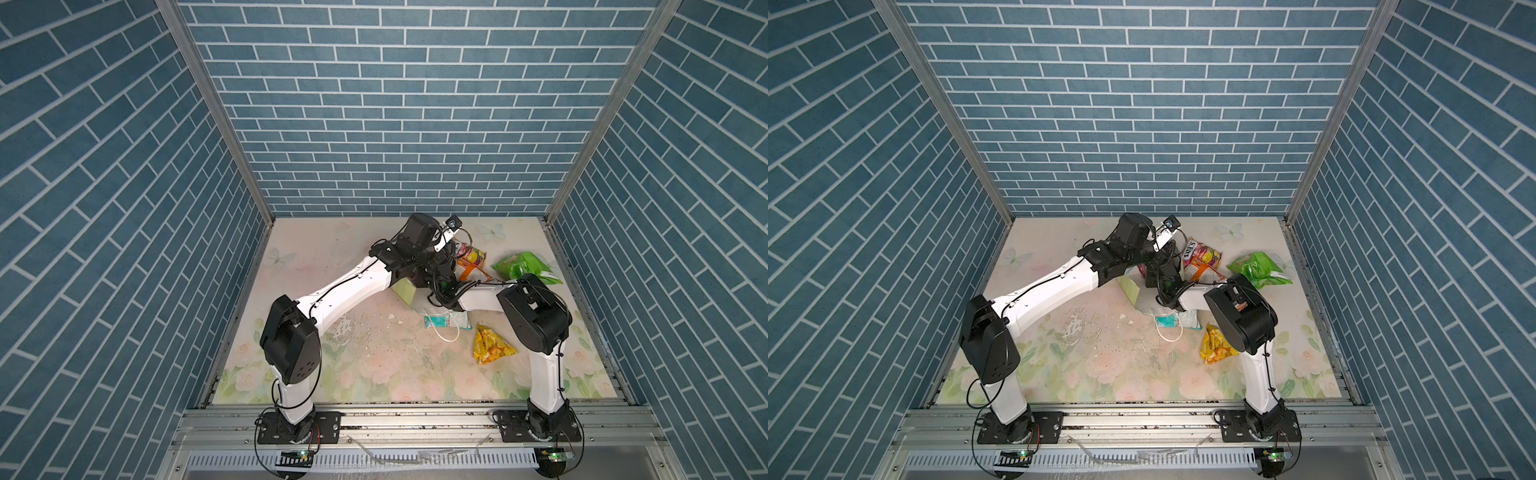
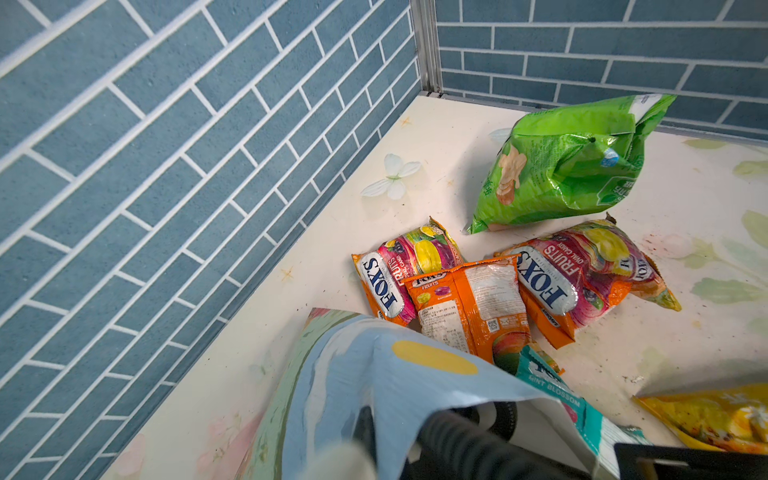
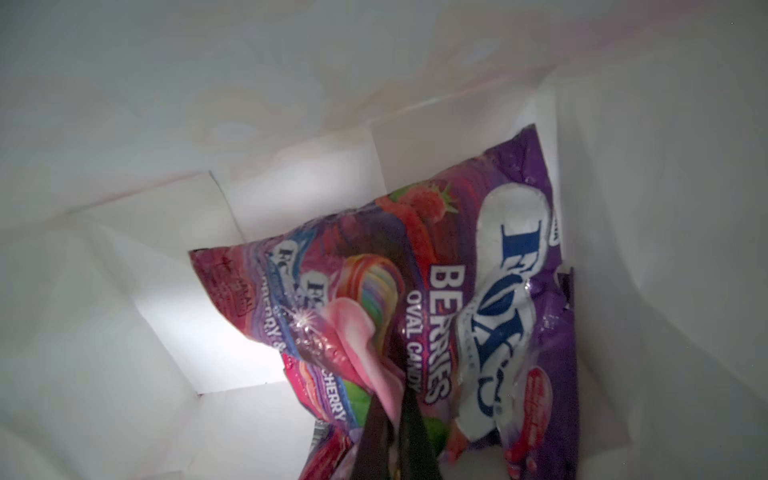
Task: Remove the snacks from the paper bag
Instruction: 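Lift the purple packet up out of the bag with the right gripper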
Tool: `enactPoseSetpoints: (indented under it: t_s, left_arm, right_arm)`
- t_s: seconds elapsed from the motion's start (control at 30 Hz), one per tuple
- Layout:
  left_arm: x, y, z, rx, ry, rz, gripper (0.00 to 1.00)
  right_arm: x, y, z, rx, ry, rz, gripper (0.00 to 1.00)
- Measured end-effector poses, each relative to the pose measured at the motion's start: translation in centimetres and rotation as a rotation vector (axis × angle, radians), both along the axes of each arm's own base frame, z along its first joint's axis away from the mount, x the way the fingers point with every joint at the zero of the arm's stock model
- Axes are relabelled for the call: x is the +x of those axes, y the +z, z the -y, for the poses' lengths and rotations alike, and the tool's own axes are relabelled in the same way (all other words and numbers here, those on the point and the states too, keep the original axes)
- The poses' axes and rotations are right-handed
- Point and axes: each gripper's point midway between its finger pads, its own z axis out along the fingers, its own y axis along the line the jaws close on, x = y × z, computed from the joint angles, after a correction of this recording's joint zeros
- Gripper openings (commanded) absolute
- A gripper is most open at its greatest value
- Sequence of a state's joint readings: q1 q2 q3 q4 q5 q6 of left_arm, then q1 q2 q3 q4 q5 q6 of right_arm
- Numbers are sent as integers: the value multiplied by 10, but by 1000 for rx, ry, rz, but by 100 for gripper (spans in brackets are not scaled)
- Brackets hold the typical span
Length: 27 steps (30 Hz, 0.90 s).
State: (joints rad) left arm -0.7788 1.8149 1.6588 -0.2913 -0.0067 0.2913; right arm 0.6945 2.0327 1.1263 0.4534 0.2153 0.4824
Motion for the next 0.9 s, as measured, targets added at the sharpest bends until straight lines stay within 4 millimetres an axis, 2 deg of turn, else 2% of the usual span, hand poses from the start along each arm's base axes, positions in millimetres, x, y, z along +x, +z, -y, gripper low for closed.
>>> enactPoseSetpoints:
  t_s: [0.5, 0.9]
  left_arm:
    - [3, 3, 0, -2, 14, 5, 0]
    - [11, 4, -2, -3, 60, 10, 0]
  right_arm:
    - [-12, 11, 9, 3, -1, 5, 0]
    - [-21, 35, 18, 28, -6, 37, 0]
